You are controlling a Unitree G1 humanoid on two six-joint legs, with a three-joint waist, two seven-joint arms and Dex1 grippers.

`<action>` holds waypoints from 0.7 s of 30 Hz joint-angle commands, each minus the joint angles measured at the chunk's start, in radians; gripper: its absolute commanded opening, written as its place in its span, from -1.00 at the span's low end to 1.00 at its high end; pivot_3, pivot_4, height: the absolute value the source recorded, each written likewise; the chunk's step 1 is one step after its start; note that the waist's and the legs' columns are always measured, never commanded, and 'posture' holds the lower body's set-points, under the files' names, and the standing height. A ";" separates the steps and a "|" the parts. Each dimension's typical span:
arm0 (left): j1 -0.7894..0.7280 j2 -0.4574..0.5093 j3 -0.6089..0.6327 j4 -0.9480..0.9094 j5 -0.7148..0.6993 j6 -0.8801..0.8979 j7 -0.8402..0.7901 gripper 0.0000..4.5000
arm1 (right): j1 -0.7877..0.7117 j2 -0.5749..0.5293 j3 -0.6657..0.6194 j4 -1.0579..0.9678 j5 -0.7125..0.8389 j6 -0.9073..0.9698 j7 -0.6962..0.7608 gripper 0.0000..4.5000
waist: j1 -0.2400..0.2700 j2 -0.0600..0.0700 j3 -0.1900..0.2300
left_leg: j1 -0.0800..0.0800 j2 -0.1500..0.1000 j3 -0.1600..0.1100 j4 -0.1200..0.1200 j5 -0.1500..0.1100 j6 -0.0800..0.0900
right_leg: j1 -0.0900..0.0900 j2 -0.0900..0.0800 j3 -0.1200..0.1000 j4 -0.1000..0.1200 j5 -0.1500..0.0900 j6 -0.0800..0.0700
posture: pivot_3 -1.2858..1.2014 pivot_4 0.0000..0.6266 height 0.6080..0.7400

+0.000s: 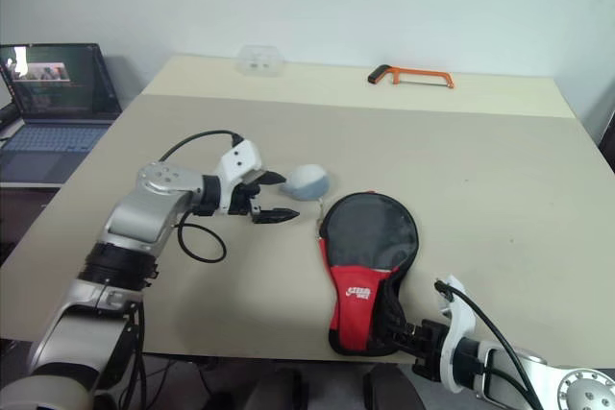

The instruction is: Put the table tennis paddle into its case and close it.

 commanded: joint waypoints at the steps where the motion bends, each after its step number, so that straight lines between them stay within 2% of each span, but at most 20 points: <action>1: -0.013 0.016 0.004 -0.029 0.005 -0.008 -0.003 1.00 | 0.015 -0.030 0.033 -0.050 0.035 -0.017 0.044 -1.00 | 0.000 0.000 0.000 | 0.000 0.000 0.000 0.000 0.000 0.000 | 0.000 0.000 0.000 0.000 0.000 0.000 | 0.03 -0.52 1.00; 9: -0.024 0.020 0.003 -0.021 0.013 -0.011 -0.010 1.00 | -0.023 -0.065 0.060 -0.022 0.012 -0.046 0.060 -1.00 | 0.001 0.000 0.000 | 0.000 0.000 0.000 0.000 0.000 0.000 | 0.000 0.000 0.000 0.000 0.000 0.000 | 0.03 -0.52 1.00; 16: -0.033 0.014 -0.001 -0.004 0.025 -0.023 -0.008 1.00 | -0.079 -0.106 0.027 0.011 -0.075 -0.022 0.167 -1.00 | 0.002 0.000 0.000 | 0.001 0.000 0.000 0.002 0.000 0.000 | 0.001 0.000 0.000 0.001 0.000 0.000 | 0.03 -0.52 1.00; 17: -0.035 0.011 -0.002 -0.002 0.026 -0.024 -0.007 1.00 | -0.087 -0.106 0.027 0.016 -0.072 -0.024 0.173 -0.69 | 0.002 0.000 0.000 | 0.001 0.000 0.000 0.002 0.000 0.000 | 0.001 0.000 0.000 0.001 0.000 0.000 | 0.03 -0.52 1.00; 21: -0.042 0.004 -0.002 0.009 0.030 -0.030 -0.005 1.00 | -0.104 -0.111 0.018 0.030 -0.062 -0.026 0.191 -0.12 | 0.003 0.000 0.000 | 0.001 0.000 0.000 0.002 0.000 0.000 | 0.001 0.000 0.000 0.001 0.000 0.000 | 0.03 -0.52 1.00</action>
